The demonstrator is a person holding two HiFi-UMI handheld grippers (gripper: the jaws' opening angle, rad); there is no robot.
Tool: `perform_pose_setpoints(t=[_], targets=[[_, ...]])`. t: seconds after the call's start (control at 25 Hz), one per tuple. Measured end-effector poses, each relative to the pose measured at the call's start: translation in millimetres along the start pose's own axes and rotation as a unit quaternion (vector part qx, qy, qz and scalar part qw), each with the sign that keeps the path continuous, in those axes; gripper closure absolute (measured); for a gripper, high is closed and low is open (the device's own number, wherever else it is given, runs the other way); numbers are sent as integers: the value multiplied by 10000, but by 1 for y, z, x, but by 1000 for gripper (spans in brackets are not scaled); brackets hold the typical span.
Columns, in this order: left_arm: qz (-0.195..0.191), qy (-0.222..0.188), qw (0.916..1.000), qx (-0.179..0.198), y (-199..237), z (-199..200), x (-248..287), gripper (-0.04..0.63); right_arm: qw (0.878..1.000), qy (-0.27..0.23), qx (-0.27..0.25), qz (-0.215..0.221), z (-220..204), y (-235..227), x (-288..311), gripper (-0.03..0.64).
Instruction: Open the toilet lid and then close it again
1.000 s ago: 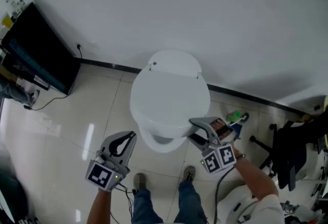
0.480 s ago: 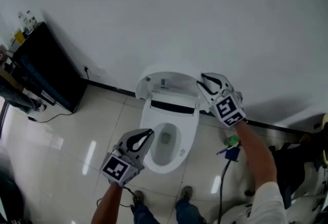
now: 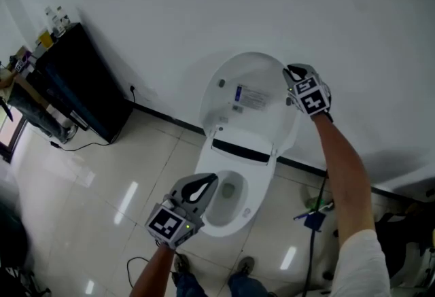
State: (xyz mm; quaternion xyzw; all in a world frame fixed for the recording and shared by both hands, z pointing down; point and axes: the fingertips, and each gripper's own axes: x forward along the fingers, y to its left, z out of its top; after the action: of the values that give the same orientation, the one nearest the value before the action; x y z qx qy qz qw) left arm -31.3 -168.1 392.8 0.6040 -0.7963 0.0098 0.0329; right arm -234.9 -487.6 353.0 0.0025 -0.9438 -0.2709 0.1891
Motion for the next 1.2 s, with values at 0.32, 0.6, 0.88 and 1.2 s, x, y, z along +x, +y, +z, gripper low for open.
perform_pose_setpoints(t=[0.32,0.6,0.88,1.2], targets=[[404,236,9989,-71,3,-7,-38,589,9985,455,151,-254,-11,-24,30,566],[783,373,9962,-52,5,-12,-80,589,9968,654,82,-445,-20,-24,28,565],[826,176,9962,-203,2,10,-92,589,9990,-334,284,125,26,1,-31,453],[236,-171,9996,-64,-15,80,-94,589,9825,-1433,662,989,80,97,-223,453]])
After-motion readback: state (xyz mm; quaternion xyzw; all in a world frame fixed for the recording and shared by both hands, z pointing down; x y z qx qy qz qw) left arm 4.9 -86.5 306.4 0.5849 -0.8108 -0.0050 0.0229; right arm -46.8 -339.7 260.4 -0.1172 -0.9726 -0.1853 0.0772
